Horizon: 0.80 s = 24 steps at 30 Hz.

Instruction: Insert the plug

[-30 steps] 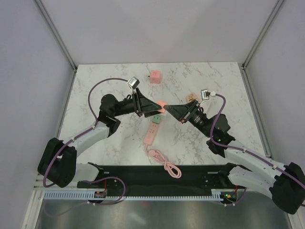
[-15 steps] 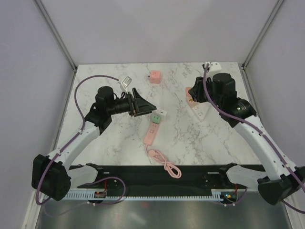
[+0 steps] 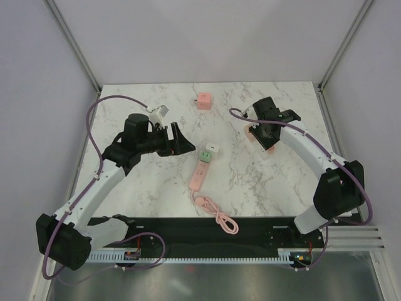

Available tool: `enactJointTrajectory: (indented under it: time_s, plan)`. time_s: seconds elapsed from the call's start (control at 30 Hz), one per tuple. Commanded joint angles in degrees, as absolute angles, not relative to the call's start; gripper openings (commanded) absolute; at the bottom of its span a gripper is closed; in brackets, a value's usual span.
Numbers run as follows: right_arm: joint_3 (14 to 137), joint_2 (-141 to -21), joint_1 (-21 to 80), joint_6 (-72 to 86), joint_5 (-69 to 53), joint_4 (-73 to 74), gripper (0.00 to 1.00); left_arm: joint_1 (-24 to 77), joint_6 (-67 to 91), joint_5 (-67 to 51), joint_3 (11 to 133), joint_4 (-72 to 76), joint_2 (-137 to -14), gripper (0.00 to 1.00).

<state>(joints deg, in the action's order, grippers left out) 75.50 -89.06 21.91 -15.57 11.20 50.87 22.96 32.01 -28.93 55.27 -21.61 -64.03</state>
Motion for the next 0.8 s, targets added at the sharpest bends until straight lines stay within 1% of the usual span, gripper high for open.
enactJointTrajectory:
  time_s: [0.0,0.17,0.33,0.77]
  plan:
    - [79.27,-91.22,20.57,-21.35,11.61,52.12,0.0,22.68,27.16,-25.4,56.51,-24.26,-61.27,0.89]
    - [81.56,-95.62,19.08,-21.88,8.8,52.56,0.0,22.5,26.98,-20.57,55.9,-24.78,-58.54,0.89]
    - [83.15,-97.21,17.76,-22.49,6.86,51.77,0.0,21.54,27.07,-17.06,55.9,-24.87,-56.17,0.89]
    - [79.9,-96.42,15.73,-24.43,3.42,45.89,0.0,19.34,28.65,-19.95,55.02,-23.38,-56.25,0.89]
